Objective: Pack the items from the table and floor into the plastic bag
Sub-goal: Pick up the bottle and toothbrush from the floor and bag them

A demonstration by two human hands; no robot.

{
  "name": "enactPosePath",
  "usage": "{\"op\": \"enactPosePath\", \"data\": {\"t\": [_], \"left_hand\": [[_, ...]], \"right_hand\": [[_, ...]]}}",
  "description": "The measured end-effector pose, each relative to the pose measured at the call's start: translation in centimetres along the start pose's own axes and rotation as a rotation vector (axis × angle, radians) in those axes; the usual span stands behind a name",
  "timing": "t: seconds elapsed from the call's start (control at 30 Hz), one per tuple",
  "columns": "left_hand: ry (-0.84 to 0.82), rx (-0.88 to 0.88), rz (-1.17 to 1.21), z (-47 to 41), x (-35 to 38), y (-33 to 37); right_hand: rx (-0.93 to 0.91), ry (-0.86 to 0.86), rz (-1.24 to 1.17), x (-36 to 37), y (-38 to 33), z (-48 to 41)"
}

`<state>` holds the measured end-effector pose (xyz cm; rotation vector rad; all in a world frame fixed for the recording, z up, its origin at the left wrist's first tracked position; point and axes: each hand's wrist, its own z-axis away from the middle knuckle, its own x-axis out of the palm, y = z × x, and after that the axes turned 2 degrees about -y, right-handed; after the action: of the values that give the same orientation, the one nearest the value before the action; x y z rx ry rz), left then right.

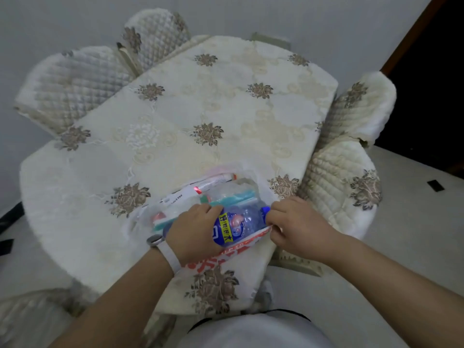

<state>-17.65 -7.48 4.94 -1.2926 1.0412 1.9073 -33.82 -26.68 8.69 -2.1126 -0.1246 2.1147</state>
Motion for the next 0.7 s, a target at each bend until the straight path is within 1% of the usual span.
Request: {"op": "enactPosePath", "data": {"t": [0.13,0.3,0.43,0.57,0.7], "left_hand": [[0.022,-0.013,-0.001,0.9,0.8,0.2],[-0.016,-0.046,0.055,1.6,0.1,0.3],[0.043,-0.086,0.148,2.9,-0.2,-0.6],[0.104,-0.103,0.213,4.2,-0.2,-1.5],[0.147,-0.077,0.213,4.8,0.1,-2.1]], "right_hand": [[-0.014,-0.044,-0.035,-0.2,0.5,-0.7],[-0.021,-0.108,-0.052,-0.3,1.2,-2.7],[-0.07,-0.069,-0.043,0.7,1.2,-3.3],[-0.055,-0.019,-0.038,1.2,0.6,-4.2],[-0.022,-0.05,-0.048,1.0,-0.2,-4.2]]}}
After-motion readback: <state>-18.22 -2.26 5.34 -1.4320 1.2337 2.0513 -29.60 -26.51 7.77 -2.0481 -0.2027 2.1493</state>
